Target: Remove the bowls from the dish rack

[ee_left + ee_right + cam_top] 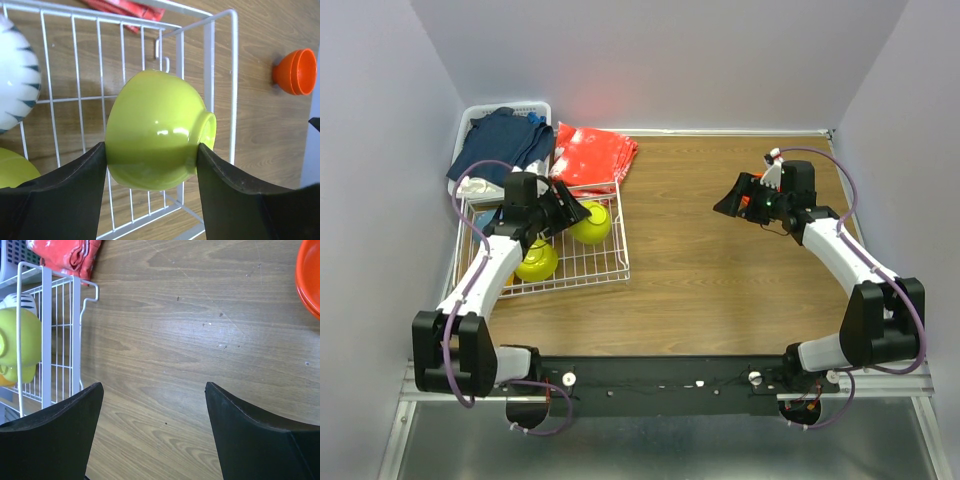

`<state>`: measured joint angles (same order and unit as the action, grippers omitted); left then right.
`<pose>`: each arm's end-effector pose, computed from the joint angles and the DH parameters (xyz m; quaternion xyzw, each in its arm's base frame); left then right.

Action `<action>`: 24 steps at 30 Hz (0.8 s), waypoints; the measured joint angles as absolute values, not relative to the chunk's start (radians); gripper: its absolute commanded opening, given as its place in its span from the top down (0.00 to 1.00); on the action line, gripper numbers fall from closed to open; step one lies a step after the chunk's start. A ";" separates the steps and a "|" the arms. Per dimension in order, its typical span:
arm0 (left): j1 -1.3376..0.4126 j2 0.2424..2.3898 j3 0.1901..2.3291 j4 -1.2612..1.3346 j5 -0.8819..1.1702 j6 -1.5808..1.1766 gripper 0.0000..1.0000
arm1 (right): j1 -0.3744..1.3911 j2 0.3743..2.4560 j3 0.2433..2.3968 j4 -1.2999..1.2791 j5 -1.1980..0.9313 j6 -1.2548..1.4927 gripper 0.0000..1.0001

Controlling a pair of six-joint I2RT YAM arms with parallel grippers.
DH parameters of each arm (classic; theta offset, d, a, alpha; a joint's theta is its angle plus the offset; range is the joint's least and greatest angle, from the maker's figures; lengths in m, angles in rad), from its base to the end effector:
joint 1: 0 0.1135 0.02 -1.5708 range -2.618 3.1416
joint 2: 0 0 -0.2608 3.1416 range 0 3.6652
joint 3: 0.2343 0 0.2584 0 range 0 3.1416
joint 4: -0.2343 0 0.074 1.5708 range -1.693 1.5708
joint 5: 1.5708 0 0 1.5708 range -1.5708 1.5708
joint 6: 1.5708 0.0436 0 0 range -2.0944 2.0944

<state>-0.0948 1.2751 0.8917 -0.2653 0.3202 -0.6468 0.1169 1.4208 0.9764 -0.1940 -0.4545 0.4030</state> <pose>0.2889 -0.0413 0.2549 -0.1727 0.8700 -0.2922 0.3576 0.3202 0.0569 0.2500 0.0238 0.8759 0.3071 0.3715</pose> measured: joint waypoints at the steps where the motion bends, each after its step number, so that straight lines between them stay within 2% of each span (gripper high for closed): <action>1: -0.107 1.271 0.916 -0.289 0.304 -0.628 0.58 | 0.117 1.420 0.977 -0.194 -0.459 0.404 0.10; 6: -0.219 1.243 1.037 -0.371 0.197 -0.520 0.58 | 0.117 1.409 0.976 -0.194 -0.466 0.406 0.10; 13: -0.496 1.208 1.181 -0.417 -0.020 -0.326 0.57 | 0.117 1.357 0.971 -0.195 -0.467 0.411 0.10; 24: -0.891 1.217 1.142 -0.338 -0.395 0.037 0.57 | 0.117 1.276 0.952 -0.233 -0.461 0.408 0.10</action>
